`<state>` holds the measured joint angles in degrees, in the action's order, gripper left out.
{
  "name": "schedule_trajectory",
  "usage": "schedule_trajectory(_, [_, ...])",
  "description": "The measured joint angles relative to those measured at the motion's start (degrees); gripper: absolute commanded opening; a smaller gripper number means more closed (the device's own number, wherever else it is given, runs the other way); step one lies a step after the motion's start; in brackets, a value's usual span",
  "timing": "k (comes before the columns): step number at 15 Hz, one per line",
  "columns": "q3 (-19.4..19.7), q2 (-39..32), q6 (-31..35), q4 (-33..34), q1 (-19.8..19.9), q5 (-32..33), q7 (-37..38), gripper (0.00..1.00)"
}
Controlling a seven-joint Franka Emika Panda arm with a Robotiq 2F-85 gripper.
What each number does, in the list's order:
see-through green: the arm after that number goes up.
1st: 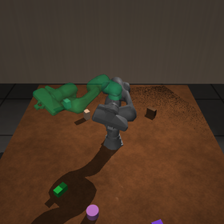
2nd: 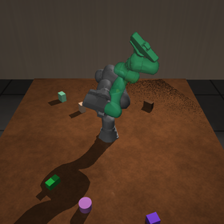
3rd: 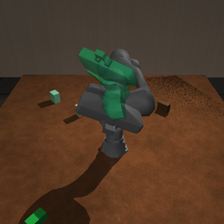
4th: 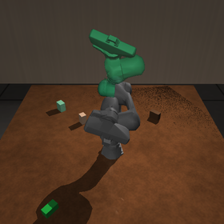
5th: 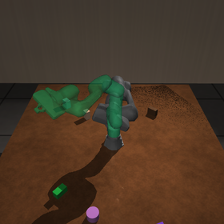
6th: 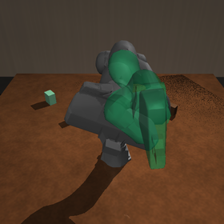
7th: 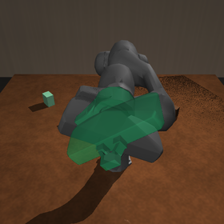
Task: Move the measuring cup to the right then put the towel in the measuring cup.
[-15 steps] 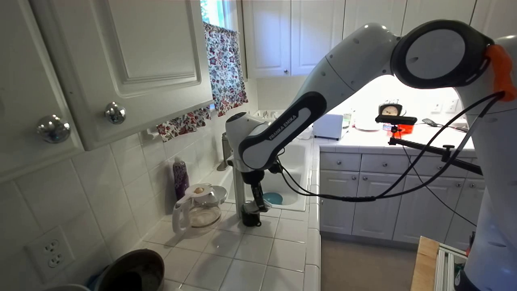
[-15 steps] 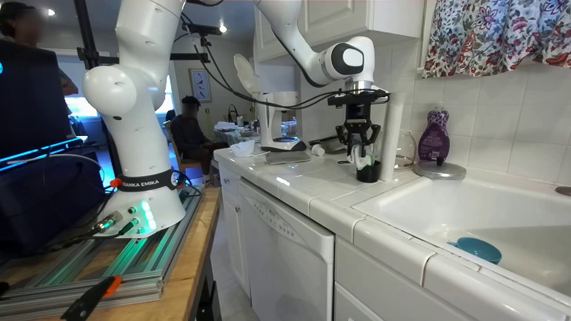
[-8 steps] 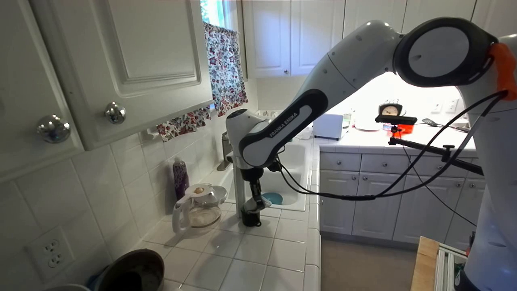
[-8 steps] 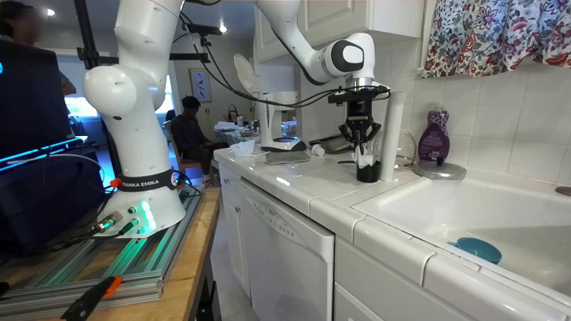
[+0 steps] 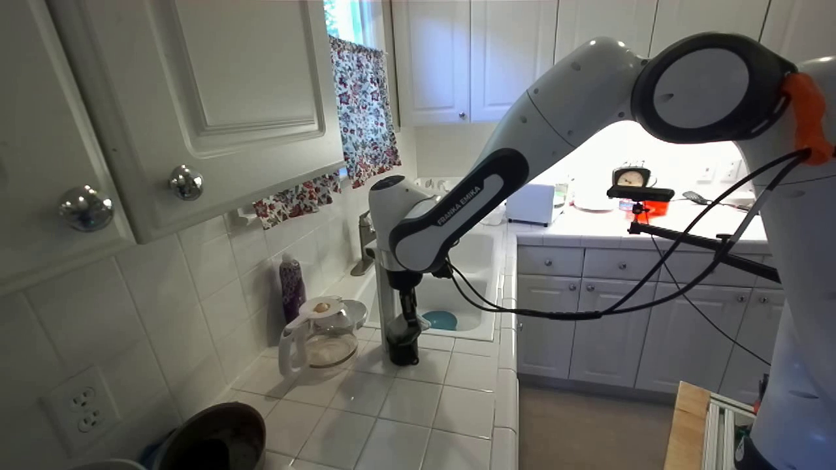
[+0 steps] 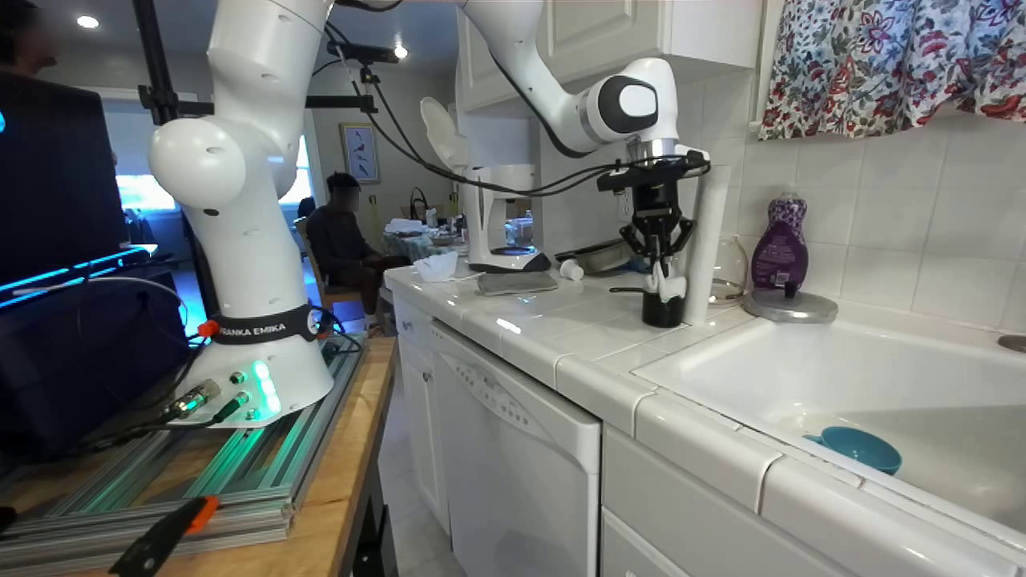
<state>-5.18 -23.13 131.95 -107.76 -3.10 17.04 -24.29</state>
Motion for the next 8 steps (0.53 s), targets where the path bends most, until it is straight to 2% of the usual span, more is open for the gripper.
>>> schedule_trajectory(8, [-0.08, -2.33, 7.7, -1.21, -1.1, 0.35, 0.28, 0.03])
